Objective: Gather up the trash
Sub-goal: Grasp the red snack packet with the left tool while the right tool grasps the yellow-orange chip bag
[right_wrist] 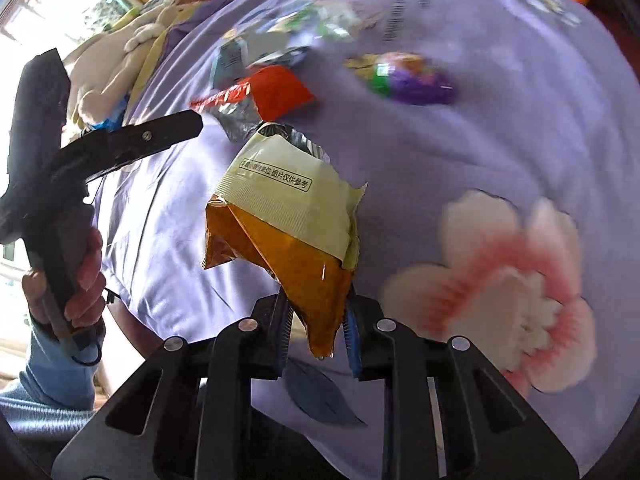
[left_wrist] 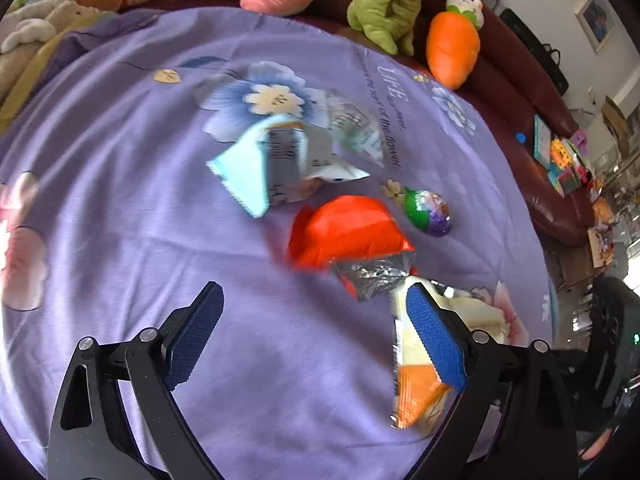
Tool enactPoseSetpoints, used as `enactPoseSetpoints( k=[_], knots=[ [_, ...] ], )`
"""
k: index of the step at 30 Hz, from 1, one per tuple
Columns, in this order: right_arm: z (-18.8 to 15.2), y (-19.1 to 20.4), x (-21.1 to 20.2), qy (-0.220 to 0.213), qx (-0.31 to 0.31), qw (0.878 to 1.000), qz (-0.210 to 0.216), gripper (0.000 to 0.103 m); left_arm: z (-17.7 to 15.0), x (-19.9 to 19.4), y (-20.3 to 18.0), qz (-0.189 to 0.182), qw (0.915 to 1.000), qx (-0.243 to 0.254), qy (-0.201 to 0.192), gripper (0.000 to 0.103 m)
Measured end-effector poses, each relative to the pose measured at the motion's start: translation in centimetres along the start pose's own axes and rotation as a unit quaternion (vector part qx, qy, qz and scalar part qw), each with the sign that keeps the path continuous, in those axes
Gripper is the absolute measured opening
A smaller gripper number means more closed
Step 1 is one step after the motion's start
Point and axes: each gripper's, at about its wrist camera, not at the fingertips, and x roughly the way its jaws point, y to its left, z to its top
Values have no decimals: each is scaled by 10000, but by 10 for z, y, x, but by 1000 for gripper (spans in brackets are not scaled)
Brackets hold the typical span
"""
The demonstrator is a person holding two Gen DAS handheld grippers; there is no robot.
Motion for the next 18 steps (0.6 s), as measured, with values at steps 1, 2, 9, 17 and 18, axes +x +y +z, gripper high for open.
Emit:
enactPoseSetpoints(
  k=[1,2,9,17,18],
  knots=[
    [-1,-3,-3,-28,27,10000,-14,21,2,4,-3,-46,10000,-34,41,93],
    [-3,-6,-8,-55,53,10000,-25,21,3,8,-6,-95,9999,-59,73,93],
    [-3,-38,-45,-521,452,9975,-120,21,9,33,-27,-29,9998,-60,188,93],
    [-3,-86,-75,-976,1006,9899,-190,21,12,57,-42,321,9990,188,237,62],
    [-3,-90,-76,-1009,1071,9889,-195,21,11,59,-44,340,9990,150,232,55]
  ],
)
